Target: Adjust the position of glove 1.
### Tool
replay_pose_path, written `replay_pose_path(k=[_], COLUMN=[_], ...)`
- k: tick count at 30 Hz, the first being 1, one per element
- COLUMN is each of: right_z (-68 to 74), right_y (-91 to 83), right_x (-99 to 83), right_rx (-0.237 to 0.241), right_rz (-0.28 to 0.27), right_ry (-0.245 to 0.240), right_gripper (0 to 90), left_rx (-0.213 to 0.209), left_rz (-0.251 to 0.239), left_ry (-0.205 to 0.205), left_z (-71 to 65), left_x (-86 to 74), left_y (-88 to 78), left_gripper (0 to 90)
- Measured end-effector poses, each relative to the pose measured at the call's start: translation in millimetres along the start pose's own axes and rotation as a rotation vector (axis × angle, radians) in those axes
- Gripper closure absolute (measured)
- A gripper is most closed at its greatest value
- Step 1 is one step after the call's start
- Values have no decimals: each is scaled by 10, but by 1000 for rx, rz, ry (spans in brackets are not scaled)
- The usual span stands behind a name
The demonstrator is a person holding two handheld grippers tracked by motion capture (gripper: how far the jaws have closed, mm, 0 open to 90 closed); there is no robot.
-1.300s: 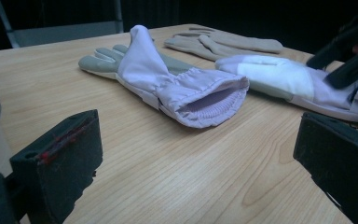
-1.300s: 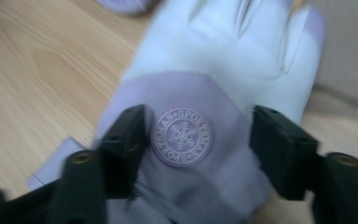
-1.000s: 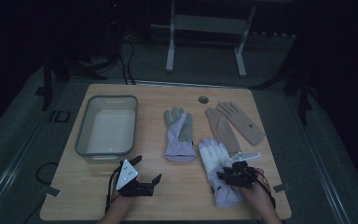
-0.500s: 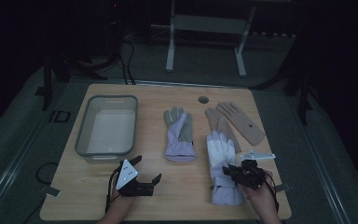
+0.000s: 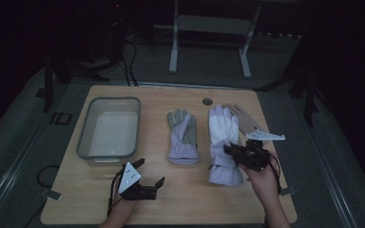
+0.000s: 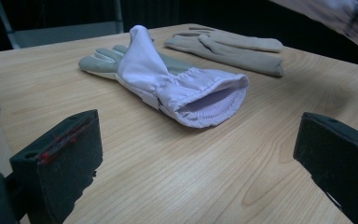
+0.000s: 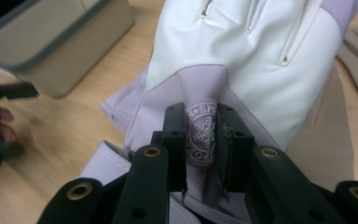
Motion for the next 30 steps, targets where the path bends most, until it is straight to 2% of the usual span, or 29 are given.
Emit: replay_pose_path(k=[9, 15, 17, 18, 24, 30], right_z=[152, 285, 302, 339, 432, 446], right_y=[244, 519, 554, 664, 944, 1243], right_x=[397, 575, 588, 624, 688, 622], right_rx=[5, 23, 25, 24, 15, -2], right_rz=[-30, -15, -12, -3, 28, 88], right_ry=[4, 21, 23, 28, 35, 58], right_gripper=[755, 755, 755, 755, 755, 753], left_rx=[-1, -2, -2, -2, -3, -2], left_rz=[-1, -1, -1, -1, 0, -1], left_ry=[-3, -5, -4, -1, -6, -2], left_z=[-4, -2, -2, -4, -3, -5], left_x=[1, 0, 0, 1, 0, 0], left_y=[3, 2, 2, 2, 2, 2], left_gripper=[15, 15, 15, 15, 15, 15])
Point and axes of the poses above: each handheld gripper's, and its own axes: y roughly forward along the jaws, x roughly out of its top, z roughly to its left, the point moved 4 cm from there along y, roughly forward along the jaws, and after that the axes turned 7 degrees about -z, right-handed, at the moved point
